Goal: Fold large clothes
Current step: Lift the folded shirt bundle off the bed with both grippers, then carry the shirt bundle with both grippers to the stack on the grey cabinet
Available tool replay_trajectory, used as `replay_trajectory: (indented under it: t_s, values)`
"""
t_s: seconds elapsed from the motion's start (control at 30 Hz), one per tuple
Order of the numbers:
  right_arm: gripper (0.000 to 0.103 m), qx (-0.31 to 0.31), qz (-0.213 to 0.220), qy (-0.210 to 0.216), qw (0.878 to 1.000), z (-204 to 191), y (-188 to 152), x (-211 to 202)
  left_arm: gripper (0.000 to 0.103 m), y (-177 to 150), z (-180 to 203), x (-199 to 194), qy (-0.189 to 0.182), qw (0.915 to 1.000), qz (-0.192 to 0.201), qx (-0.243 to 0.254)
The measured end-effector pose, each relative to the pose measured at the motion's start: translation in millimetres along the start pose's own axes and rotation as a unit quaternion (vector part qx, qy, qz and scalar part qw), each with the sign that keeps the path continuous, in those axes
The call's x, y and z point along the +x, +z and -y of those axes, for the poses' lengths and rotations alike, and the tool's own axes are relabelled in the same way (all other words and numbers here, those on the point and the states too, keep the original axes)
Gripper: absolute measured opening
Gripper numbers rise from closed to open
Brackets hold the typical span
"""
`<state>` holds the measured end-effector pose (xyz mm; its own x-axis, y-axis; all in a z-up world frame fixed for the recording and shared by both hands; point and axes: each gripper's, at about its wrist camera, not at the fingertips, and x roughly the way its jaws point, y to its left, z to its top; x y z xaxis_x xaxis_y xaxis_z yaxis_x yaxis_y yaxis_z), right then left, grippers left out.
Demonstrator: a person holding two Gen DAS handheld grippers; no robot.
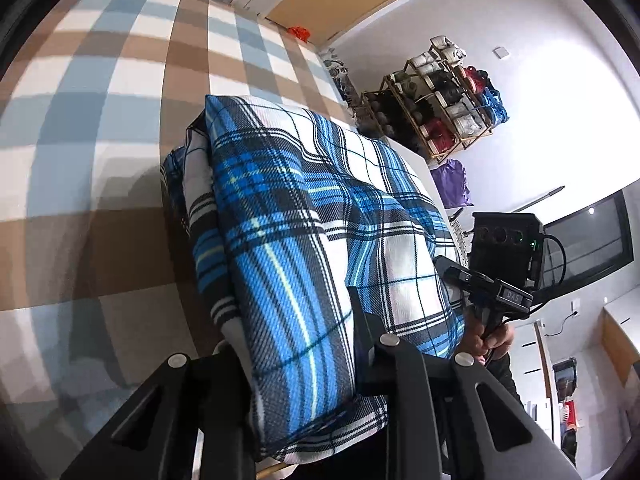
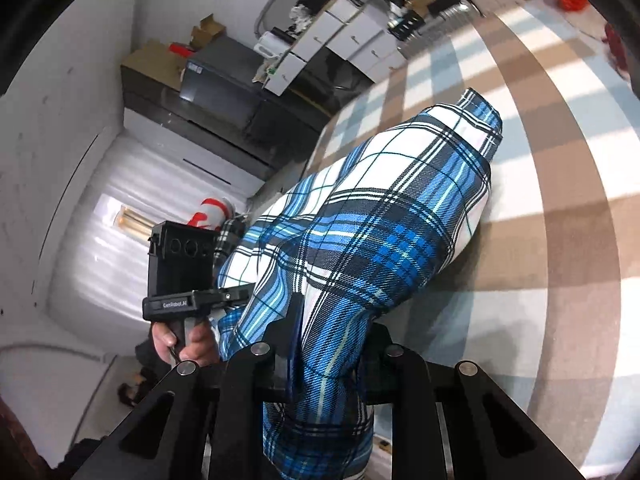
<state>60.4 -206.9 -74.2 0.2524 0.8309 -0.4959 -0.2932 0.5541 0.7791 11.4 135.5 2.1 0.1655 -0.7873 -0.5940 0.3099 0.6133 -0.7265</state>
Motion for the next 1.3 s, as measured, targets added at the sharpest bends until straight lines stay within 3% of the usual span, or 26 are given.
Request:
replay_trajectory:
  t_s: [0.27,0.47,0.6,0.73,0.9,1.2,1.3]
  values:
    - [0.020,-0.039,0.016,0.023,0.999,-41,21,-7,0.017,8,22,-55,0.012,0.9994,0.030,0.010]
    - [0.020,-0.068,0.020,0.053,0.996,-98,51,5,0.017,15,34,-121,0.031,0.9975,0.062,0.011]
    - [0.020,-0.093,0.012,0.076,0.993,-143,75,30,0.017,20,36,-174,0.063,0.9943,0.086,0.001]
    - [0.020,-0.112,0.000,0.100,0.989,-188,98,69,0.017,24,43,-223,0.120,0.9869,0.108,0.002]
    - [0.020,-0.129,-0.009,0.139,0.982,-240,114,118,0.017,15,28,-281,0.163,0.9762,0.143,-0.006]
    - [0.020,-0.138,-0.074,0.191,0.969,-327,111,257,0.017,-24,-44,-359,0.228,0.9516,0.196,-0.065]
    - [0.020,-0.148,-0.095,0.191,0.966,-350,101,310,0.017,-34,-78,-371,0.227,0.9446,0.217,-0.097]
